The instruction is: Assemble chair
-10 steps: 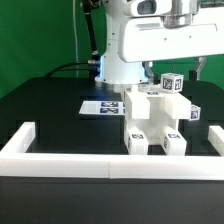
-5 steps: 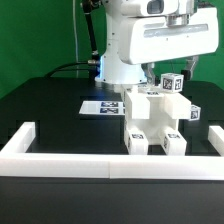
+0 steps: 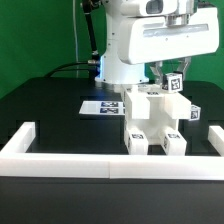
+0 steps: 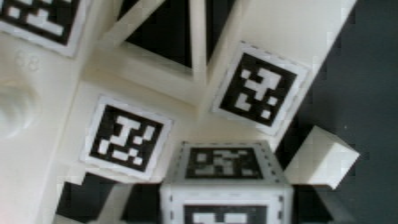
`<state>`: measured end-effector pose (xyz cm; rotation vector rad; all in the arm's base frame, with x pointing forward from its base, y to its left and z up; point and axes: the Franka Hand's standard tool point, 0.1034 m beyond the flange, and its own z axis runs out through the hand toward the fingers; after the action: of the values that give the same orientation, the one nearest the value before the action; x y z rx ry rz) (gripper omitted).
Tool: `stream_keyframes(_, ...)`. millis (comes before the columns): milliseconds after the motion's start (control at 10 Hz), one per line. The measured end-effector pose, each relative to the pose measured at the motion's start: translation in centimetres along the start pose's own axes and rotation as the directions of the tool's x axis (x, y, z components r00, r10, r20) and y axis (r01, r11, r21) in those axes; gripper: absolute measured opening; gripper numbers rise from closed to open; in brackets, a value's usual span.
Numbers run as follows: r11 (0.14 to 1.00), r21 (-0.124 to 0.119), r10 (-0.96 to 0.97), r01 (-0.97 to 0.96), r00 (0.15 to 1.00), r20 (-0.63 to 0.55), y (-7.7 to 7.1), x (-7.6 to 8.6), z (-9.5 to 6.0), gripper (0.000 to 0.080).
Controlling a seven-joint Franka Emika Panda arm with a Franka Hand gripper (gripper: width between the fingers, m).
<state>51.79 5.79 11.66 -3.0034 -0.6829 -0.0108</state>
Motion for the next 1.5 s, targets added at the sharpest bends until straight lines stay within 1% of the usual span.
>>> stream_keyframes(200,0.993,0.000,0.118,-0.118,0.993,0.000,0.00,-0.01,0.02,0.0286)
stream_keyframes(300,0.969,0.001,0.248,-0.248,0.969,0.000,0.00,0.00,0.04,0.0286)
stream_keyframes(400,0.945,0.002,0.327,-0.327,0.945,0.000,0.03,0.00,0.04,0.0286)
stream_keyframes(500,0.888,0.003,0.459,-0.459,0.888,0.001,0.06,0.06,0.06,0.0286)
stream_keyframes(600,0.841,0.004,0.542,-0.542,0.841,0.000,0.14,0.11,0.07,0.0287)
stream_keyframes(700,0.810,0.007,0.587,-0.587,0.810,0.000,0.12,0.13,0.08,0.0287)
stream_keyframes(900,0.673,0.010,0.739,-0.739,0.673,0.001,0.04,0.16,0.10,0.0287)
stream_keyframes(1100,0.571,0.011,0.821,-0.821,0.571,0.002,-0.02,0.20,0.11,0.0287)
stream_keyframes(1200,0.557,0.010,0.830,-0.830,0.557,0.003,-0.03,0.20,0.12,0.0367)
stream_keyframes(1300,0.562,0.010,0.827,-0.827,0.562,0.003,-0.03,0.20,0.12,0.0367)
stream_keyframes(1400,0.571,0.009,0.821,-0.821,0.571,0.002,-0.03,0.19,0.12,0.0548)
stream_keyframes(1500,0.605,0.008,0.796,-0.796,0.605,0.001,-0.11,0.23,0.12,0.0548)
